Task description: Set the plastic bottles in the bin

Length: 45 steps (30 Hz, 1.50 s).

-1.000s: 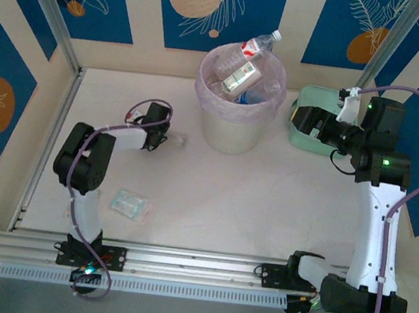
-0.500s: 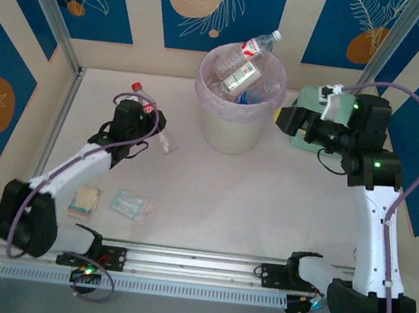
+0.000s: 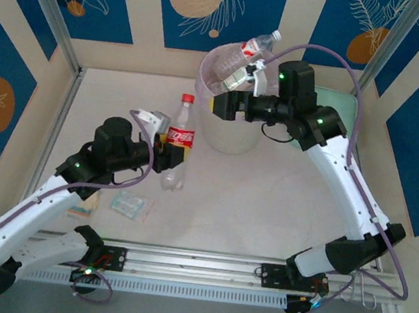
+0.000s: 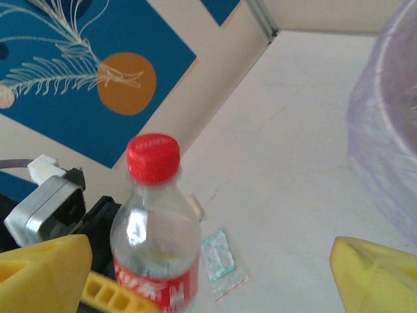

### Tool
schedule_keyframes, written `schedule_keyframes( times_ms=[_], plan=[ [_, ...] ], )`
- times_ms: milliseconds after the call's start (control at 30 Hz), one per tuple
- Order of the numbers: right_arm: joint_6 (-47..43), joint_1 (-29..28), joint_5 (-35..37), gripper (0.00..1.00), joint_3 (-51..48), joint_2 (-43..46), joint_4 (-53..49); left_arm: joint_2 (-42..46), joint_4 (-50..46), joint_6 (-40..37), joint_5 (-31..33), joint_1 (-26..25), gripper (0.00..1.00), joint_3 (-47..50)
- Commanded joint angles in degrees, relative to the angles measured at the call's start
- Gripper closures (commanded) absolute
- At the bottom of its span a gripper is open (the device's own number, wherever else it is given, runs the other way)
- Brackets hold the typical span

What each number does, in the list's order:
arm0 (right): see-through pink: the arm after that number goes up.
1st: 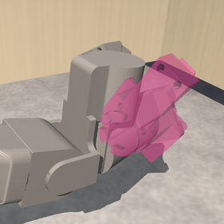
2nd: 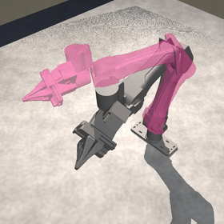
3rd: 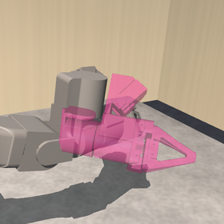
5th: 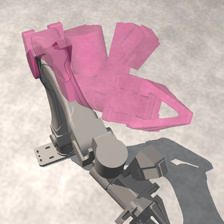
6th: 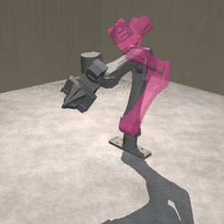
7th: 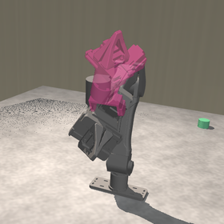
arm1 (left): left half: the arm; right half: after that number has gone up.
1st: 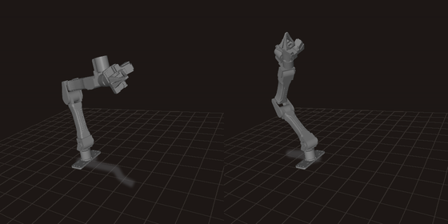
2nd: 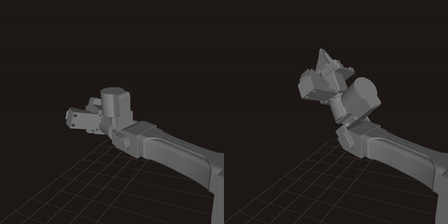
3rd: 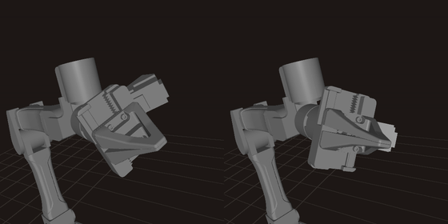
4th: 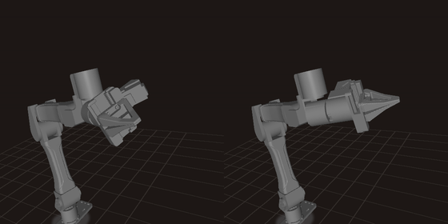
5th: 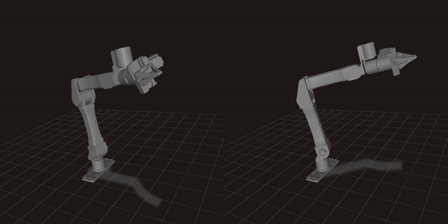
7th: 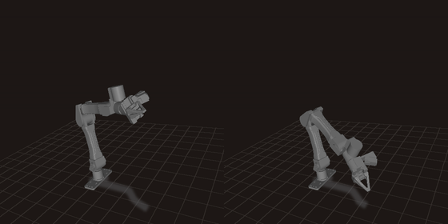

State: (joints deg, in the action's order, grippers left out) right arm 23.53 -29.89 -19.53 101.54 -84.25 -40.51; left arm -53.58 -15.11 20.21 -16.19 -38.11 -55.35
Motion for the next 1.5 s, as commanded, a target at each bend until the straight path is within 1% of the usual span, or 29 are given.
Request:
schedule_keyframes(
  times_ms=[0,67,167,400,500,633,800,900,967,1000,1033,1100,1133,1167,1200,1233,1300,1400,1467],
  plan=[
    [-1.9,-1.5,-3.0,0.05,1.2,-0.3,-1.9,-2.5,0.1,-2.5,-2.9,-1.6,0.71,-2.3],
    [-2.6,-2.6,-3.6,0.05,0.9,-0.6,-2.4,-3.7,1.7,-2.3,-3.5,-2.2,0.71,-2.6],
    [-3.0,-3.0,-1.8,0.05,-0.4,-0.3,-3.5,-5.1,1.6,-2.8,-2.3,-2.9,0.71,-3.4],
    [-2.2,-3.1,-1.1,0.07,-1.9,-1.7,-3.2,-5.3,4.2,-2.3,-4.6,-3.6,0.71,-3.7],
    [-2.0,-3.0,-1.8,0.10,-1.8,-2.3,-2.4,-5.6,3.6,-2.7,-5.0,-3.9,0.71,-4.5],
    [-1.3,-3.2,-3.7,0.19,-2.0,-2.9,-1.1,-7.2,3.3,-3.1,-5.5,-4.7,0.71,-5.5],
    [-0.9,-2.3,-3.4,0.36,-3.2,-2.3,-0.2,-10.3,3.7,-3.4,-4.9,-5.3,0.71,-8.2],
    [-0.5,-1.3,-4.3,0.56,-2.4,-1.8,0.0,-11.9,4.7,-3.6,-4.0,-5.5,0.71,-9.9],
    [-0.7,-0.3,-4.2,0.71,-0.7,-1.4,-0.9,-12.5,4.3,-3.5,-0.9,-5.5,0.68,-11.3],
    [-0.8,0.3,-4.1,0.77,-0.2,-1.1,-1.0,-12.8,3.7,-2.9,1.4,-5.5,0.67,-11.9],
    [-0.7,0.9,-4.1,0.82,0.1,-0.7,-0.8,-13.0,2.9,-2.1,4.9,-5.5,0.64,-12.8],
    [-0.6,2.3,-4.0,0.88,1.4,-0.2,-0.7,-13.2,2.9,-0.5,8.5,-5.5,0.49,-14.0],
    [-0.7,3.3,-3.9,0.90,2.5,-0.1,-0.6,-12.9,4.5,0.5,9.2,-5.5,0.39,-13.6],
    [-0.7,4.5,-3.8,0.93,4.0,0.0,-0.6,-12.5,6.1,1.8,10.3,-5.5,0.23,-13.2],
    [-0.6,5.8,-3.8,0.95,5.3,0.1,-0.3,-12.1,6.8,2.9,11.4,-5.4,0.12,-12.9],
    [-0.5,7.6,-4.1,0.97,6.6,0.1,0.7,-11.8,6.8,3.8,12.6,-5.4,0.06,-12.8],
    [1.4,11.7,-4.3,1.00,9.4,0.0,3.3,-11.5,4.9,4.7,15.3,-5.3,0.02,-13.6],
    [5.7,18.5,-4.0,1.00,11.0,0.0,11.3,-11.5,1.1,5.6,18.0,-4.7,0.01,-15.2],
    [9.9,22.6,-1.6,1.00,9.8,0.4,19.1,-11.6,0.1,6.4,19.2,-3.7,0.01,-15.7]
  ],
)
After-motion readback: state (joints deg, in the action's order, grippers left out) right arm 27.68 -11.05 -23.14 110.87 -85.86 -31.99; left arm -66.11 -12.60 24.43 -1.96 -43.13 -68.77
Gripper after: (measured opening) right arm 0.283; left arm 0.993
